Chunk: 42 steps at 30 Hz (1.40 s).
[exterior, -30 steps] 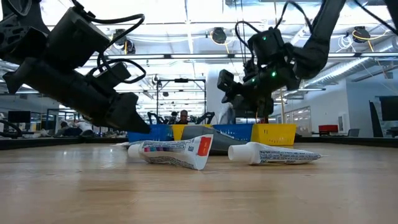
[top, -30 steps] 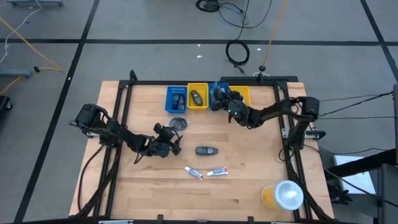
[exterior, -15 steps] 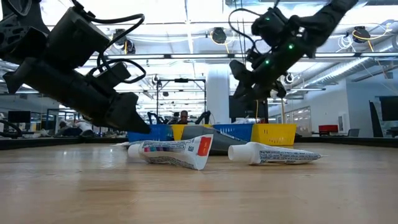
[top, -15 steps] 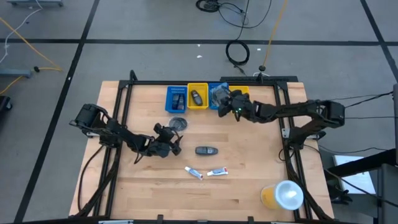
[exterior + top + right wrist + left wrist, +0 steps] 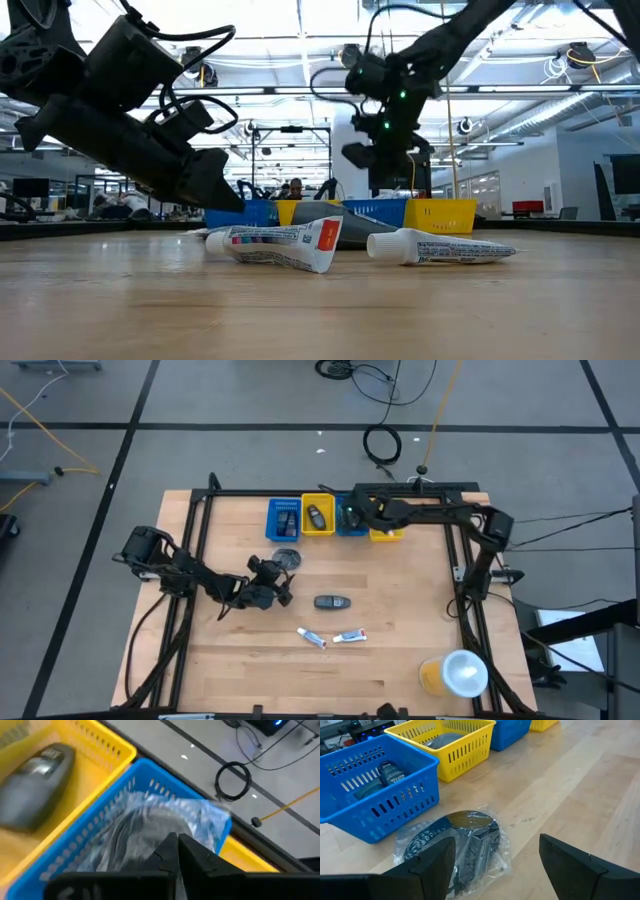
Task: Pick & Place Travel size toiletries
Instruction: Put the black hairbrush into the right blue bin, then put the black deodorant into the left yellow bin
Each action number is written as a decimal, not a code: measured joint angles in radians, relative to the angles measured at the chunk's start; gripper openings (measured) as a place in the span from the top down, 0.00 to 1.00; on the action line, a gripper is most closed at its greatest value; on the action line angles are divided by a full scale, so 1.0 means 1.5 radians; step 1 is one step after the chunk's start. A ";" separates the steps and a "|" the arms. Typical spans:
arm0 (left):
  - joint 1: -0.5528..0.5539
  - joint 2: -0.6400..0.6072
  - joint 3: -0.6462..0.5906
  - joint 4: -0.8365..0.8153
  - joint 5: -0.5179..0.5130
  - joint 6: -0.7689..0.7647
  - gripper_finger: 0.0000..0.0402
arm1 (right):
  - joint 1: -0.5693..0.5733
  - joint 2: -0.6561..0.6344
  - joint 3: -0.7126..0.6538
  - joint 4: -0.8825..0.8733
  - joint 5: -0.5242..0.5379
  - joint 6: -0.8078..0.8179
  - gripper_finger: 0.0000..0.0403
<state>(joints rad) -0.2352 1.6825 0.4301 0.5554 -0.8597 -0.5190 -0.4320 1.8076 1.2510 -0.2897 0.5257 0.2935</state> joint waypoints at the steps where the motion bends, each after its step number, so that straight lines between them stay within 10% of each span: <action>1: 0.000 0.000 0.000 0.000 0.000 0.000 0.29 | -0.003 0.011 0.006 0.003 0.003 0.001 0.98; 28: -0.004 0.000 0.000 -0.003 0.017 -0.007 0.29 | -0.024 0.069 0.005 0.022 -0.146 0.056 1.00; 42: -0.008 0.000 0.000 -0.003 0.017 -0.007 0.29 | 0.057 -0.072 -0.008 0.038 -0.071 -0.050 1.00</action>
<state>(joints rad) -0.2466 1.6821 0.4305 0.5507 -0.8349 -0.5293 -0.3471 1.6995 1.2392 -0.2330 0.4190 0.2184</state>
